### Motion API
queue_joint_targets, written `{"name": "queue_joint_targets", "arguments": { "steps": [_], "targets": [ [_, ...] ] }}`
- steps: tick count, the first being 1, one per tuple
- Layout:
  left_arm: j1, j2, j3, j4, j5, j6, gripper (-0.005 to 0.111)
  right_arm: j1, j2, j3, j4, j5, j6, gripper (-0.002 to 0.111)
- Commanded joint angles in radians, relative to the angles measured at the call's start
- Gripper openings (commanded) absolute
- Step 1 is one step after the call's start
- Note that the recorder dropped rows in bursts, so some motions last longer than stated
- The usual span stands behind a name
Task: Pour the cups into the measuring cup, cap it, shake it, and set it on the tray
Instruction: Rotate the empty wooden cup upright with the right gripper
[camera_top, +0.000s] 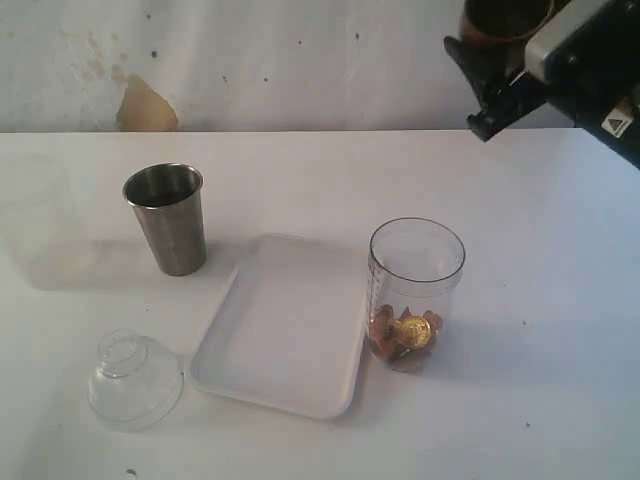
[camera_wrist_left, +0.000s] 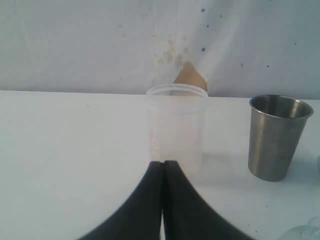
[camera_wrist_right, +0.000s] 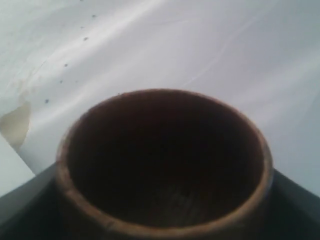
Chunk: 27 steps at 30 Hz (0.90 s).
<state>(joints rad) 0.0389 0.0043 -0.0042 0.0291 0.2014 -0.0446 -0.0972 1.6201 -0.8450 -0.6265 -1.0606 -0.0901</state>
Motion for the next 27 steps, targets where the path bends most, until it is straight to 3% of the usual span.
{"name": "queue_joint_targets", "arguments": {
  "steps": [1,5,9,14,20,27],
  "targets": [
    [-0.001,-0.004,0.004,-0.01,-0.013,-0.003,0.0,-0.003,0.003,-0.013,0.198,0.091,0.231,0.0],
    [-0.001,-0.004,0.004,-0.01,-0.013,-0.003,0.0,-0.003,0.036,-0.083,0.195,0.383,0.384,0.0],
    [-0.001,-0.004,0.004,-0.01,-0.013,-0.003,0.0,-0.003,0.1,-0.127,0.011,0.459,0.425,0.0],
    [-0.001,-0.004,0.004,-0.01,-0.013,-0.003,0.0,-0.003,0.227,-0.162,-0.209,0.406,0.607,0.0],
    [-0.001,-0.004,0.004,-0.01,-0.013,-0.003,0.0,-0.003,0.343,-0.169,-0.239,0.339,0.629,0.0],
    [-0.001,-0.004,0.004,-0.01,-0.013,-0.003,0.0,-0.003,0.463,-0.171,-0.304,0.066,0.626,0.0]
  ]
}}
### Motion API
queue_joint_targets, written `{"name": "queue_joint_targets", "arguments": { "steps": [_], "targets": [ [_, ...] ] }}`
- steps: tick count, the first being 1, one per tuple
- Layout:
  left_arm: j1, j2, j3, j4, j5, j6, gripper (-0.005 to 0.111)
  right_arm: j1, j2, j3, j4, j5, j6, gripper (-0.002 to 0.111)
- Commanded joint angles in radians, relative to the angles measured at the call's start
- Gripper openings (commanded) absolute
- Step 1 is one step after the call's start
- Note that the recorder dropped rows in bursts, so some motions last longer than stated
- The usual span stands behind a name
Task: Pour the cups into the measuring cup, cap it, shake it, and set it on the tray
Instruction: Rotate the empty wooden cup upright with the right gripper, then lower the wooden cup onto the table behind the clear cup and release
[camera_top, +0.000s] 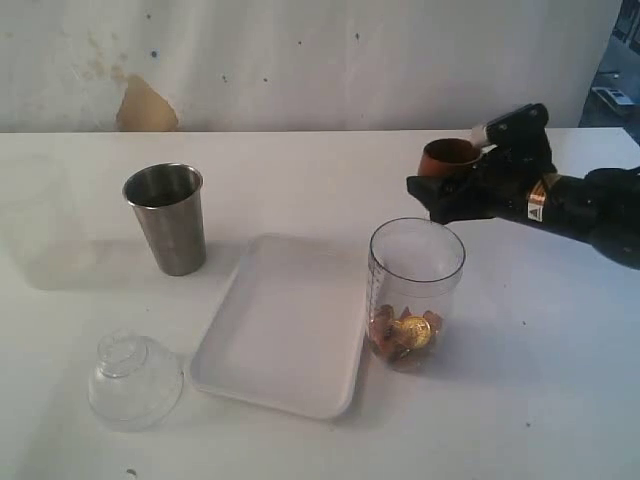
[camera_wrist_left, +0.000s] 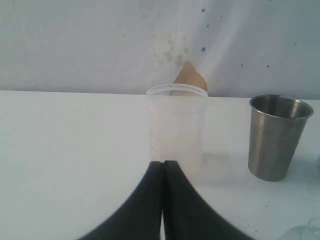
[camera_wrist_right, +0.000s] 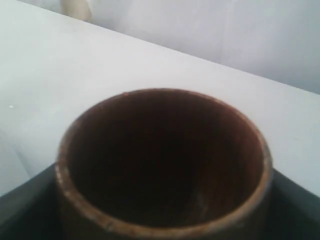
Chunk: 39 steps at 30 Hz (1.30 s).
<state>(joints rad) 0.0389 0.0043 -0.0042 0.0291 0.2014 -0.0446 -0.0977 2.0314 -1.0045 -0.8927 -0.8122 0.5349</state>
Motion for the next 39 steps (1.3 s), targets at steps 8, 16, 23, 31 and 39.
{"name": "queue_joint_targets", "arguments": {
  "steps": [8,16,23,31,39],
  "targets": [
    [-0.001,-0.004,0.004,-0.01,-0.013,-0.003,0.0,-0.002,0.125,-0.012,-0.045,-0.207,0.0,0.0],
    [-0.001,-0.004,0.004,-0.01,-0.013,-0.003,0.0,-0.001,0.183,-0.012,-0.076,-0.202,-0.073,0.0],
    [-0.001,-0.004,0.004,-0.01,-0.013,-0.003,0.0,0.0,0.183,-0.012,-0.054,-0.198,-0.088,0.025],
    [-0.001,-0.004,0.004,-0.01,-0.013,-0.003,0.0,0.012,0.183,-0.023,-0.04,-0.163,-0.088,0.084],
    [-0.001,-0.004,0.004,-0.01,-0.013,-0.003,0.0,0.018,0.183,-0.031,-0.047,-0.137,-0.095,0.089]
  ]
}}
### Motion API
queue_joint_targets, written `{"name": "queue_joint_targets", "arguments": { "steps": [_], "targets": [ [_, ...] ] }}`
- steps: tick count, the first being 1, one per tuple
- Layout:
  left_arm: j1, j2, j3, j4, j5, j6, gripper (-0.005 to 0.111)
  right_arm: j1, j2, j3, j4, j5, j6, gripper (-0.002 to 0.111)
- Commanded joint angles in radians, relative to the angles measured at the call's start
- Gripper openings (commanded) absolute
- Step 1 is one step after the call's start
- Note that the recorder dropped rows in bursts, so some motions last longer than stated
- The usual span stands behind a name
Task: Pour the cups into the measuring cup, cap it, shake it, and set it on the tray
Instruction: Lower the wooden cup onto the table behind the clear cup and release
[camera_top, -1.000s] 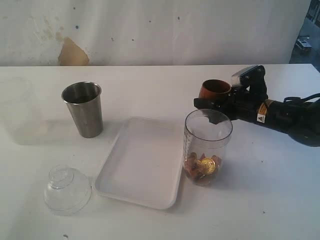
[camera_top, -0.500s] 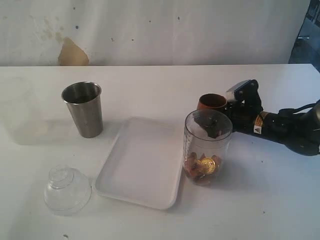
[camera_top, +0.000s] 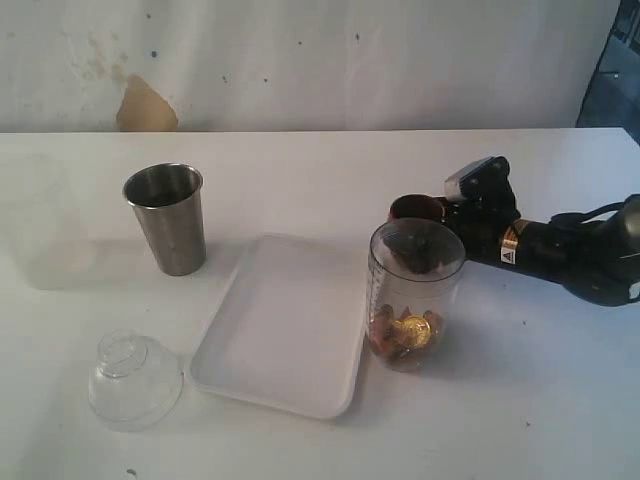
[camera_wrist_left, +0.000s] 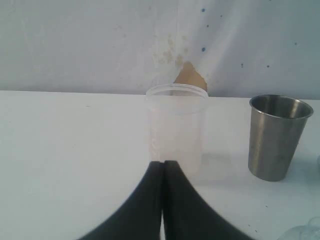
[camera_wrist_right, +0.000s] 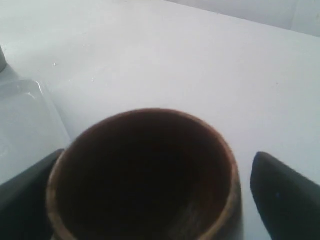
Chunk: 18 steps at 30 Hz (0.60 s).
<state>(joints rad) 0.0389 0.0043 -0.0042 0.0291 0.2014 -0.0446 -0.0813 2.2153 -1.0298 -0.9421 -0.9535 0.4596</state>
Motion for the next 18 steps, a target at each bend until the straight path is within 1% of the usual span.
{"name": "queue_joint_targets", "arguments": {
  "steps": [1,14,18],
  "targets": [
    [-0.001,-0.004,0.004,-0.01,-0.013,-0.003,0.0,0.001,-0.004,-0.006,0.002,0.002,-0.02,0.089],
    [-0.001,-0.004,0.004,-0.01,-0.013,-0.003,0.0,0.001,-0.106,-0.006,0.01,0.01,-0.02,0.089],
    [-0.001,-0.004,0.004,-0.01,-0.013,-0.003,0.0,0.001,-0.155,-0.006,0.01,0.01,0.012,0.088]
  ]
}}
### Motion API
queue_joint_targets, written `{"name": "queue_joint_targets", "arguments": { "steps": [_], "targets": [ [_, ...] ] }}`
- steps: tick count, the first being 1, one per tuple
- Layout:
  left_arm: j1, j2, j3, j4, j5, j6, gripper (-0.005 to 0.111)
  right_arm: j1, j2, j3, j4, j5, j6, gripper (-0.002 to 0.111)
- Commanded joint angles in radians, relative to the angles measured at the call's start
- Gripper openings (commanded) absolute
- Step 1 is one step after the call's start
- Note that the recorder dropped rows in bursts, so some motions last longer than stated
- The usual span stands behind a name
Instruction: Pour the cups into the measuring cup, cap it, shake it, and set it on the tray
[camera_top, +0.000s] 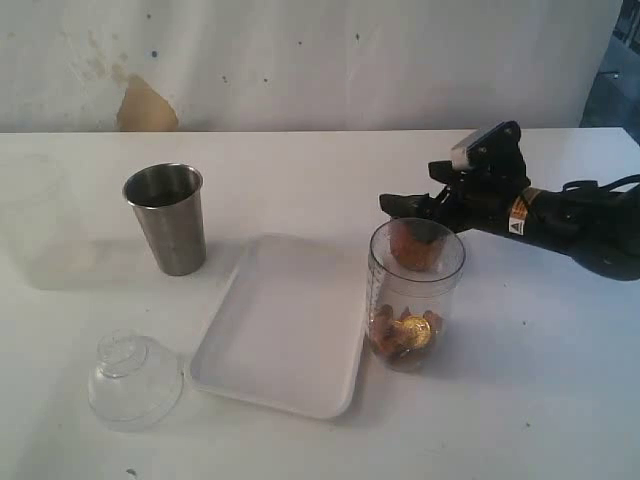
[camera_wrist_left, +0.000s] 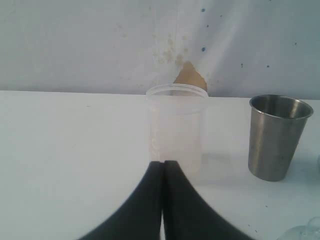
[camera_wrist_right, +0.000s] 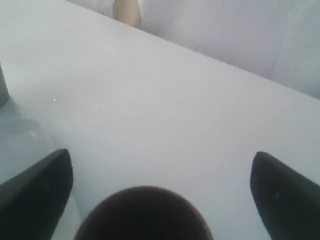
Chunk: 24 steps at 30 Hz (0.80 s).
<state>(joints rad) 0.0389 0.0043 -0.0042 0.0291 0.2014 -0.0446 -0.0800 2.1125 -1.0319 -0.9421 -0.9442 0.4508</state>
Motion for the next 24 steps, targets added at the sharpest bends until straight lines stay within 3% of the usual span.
{"name": "queue_joint_targets", "arguments": {
  "steps": [1,6,16,24],
  "targets": [
    [-0.001,-0.004,0.004,-0.01,-0.013,-0.003,0.0,0.0,-0.069,-0.004,0.01,0.003,0.04,0.088],
    [-0.001,-0.004,0.004,-0.01,-0.013,-0.003,0.0,0.0,-0.163,-0.004,0.01,0.015,0.124,0.084],
    [-0.001,-0.004,0.004,-0.01,-0.013,-0.003,0.0,0.0,-0.415,-0.004,0.007,0.156,0.249,0.034],
    [-0.001,-0.004,0.004,-0.01,-0.013,-0.003,0.0,0.0,-0.611,-0.004,-0.005,0.18,0.387,0.024]
  ]
}}
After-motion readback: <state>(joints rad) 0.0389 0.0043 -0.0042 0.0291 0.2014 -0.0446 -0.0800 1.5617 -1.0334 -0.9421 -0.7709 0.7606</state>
